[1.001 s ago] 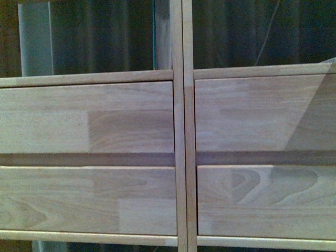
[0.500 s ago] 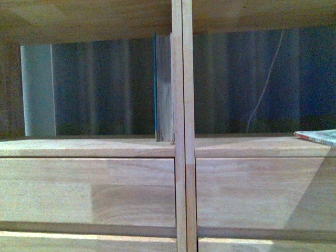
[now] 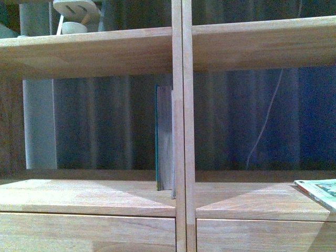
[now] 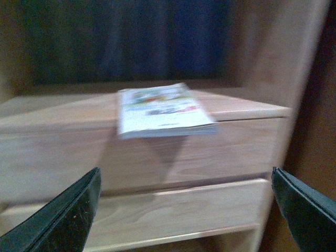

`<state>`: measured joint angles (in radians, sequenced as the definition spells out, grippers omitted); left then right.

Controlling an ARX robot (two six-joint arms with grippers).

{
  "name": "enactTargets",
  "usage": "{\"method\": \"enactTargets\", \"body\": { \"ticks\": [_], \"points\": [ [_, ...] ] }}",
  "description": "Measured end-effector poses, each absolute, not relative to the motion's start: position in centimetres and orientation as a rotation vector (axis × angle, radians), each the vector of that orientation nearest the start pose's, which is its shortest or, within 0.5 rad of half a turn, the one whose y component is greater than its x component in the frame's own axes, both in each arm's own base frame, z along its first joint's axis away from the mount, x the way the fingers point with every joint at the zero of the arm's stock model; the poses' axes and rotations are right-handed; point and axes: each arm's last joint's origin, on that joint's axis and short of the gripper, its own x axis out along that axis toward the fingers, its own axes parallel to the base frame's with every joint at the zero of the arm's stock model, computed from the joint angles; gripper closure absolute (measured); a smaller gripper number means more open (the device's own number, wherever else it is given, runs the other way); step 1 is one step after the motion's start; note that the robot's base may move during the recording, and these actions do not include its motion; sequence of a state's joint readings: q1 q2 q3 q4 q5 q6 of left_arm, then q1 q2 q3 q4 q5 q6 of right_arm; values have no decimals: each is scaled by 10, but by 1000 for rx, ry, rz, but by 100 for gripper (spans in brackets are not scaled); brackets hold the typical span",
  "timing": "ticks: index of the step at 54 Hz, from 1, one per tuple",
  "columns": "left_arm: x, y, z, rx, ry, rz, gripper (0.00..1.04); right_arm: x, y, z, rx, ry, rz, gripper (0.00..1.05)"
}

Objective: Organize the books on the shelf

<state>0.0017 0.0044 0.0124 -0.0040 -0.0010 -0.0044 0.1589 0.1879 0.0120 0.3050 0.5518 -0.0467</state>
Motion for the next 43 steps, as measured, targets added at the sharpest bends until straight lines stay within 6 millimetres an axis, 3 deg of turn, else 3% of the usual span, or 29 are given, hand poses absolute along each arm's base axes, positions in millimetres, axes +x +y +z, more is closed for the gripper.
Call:
{"method": "enactTargets", "body": {
  "ticks": [4,8,11,20,35,43],
  "points": [
    [97,0,167,-4,-4,2,7,110,-4,170,3,46,-821,7],
    [97,0,167,-4,-4,2,7,113,-12,161,35,132,-957,7],
    [97,0,167,-4,-4,1,7,122,-22,164,175,173,-964,7],
    [97,0,167,-4,-4,2,7,151,-47,183,613,75,-948,7],
    [97,0,167,-4,-4,2,7,204,-63,217,891,18,-844,7],
    [97,0,167,-4,-4,2,7,230,-68,220,989,43,-811,7]
  ]
}}
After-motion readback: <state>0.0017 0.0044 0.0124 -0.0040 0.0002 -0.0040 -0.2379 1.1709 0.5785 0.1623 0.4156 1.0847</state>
